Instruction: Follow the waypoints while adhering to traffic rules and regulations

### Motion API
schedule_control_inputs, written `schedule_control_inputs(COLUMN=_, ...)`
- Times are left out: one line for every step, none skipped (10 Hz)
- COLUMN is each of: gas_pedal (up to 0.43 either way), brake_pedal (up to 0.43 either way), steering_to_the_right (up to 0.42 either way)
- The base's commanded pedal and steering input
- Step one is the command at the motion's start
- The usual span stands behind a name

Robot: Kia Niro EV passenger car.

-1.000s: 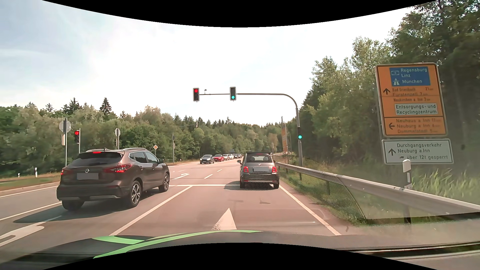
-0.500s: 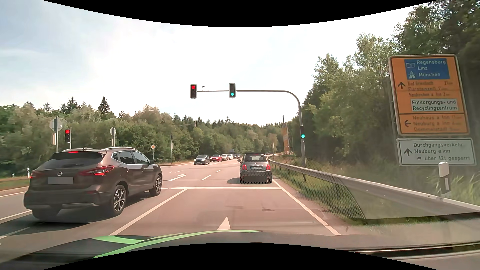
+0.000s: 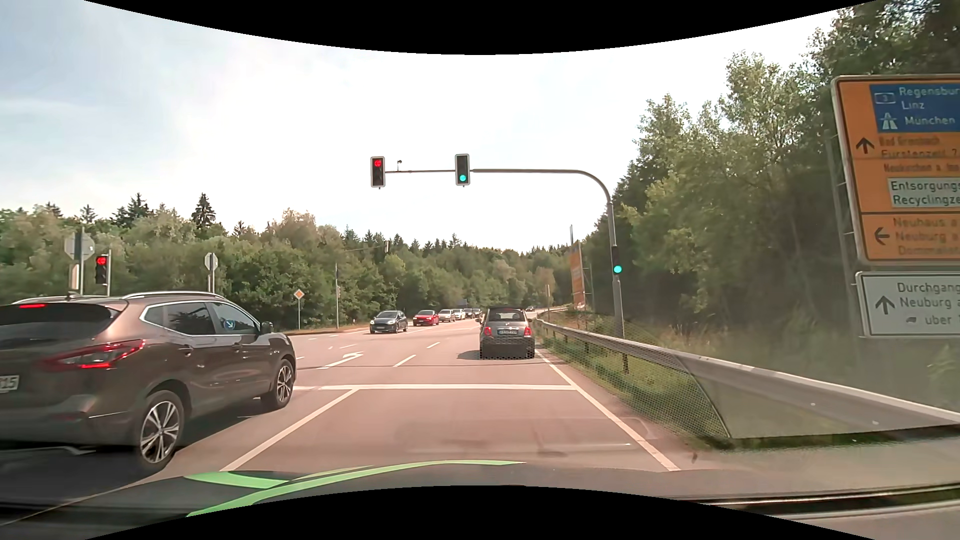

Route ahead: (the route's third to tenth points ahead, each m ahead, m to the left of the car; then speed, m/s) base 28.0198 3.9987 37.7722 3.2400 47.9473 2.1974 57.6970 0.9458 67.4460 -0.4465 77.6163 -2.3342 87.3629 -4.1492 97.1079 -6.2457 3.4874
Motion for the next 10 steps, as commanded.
schedule_control_inputs(gas_pedal=0.378, brake_pedal=0.0, steering_to_the_right=0.004)
schedule_control_inputs(gas_pedal=0.378, brake_pedal=0.0, steering_to_the_right=0.003)
schedule_control_inputs(gas_pedal=0.378, brake_pedal=0.0, steering_to_the_right=0.003)
schedule_control_inputs(gas_pedal=0.39, brake_pedal=0.0, steering_to_the_right=0.002)
schedule_control_inputs(gas_pedal=0.39, brake_pedal=0.0, steering_to_the_right=0.0)
schedule_control_inputs(gas_pedal=0.398, brake_pedal=0.0, steering_to_the_right=-0.002)
schedule_control_inputs(gas_pedal=0.398, brake_pedal=0.0, steering_to_the_right=-0.001)
schedule_control_inputs(gas_pedal=0.421, brake_pedal=0.0, steering_to_the_right=-0.001)
schedule_control_inputs(gas_pedal=0.421, brake_pedal=0.0, steering_to_the_right=-0.002)
schedule_control_inputs(gas_pedal=0.421, brake_pedal=0.0, steering_to_the_right=-0.001)
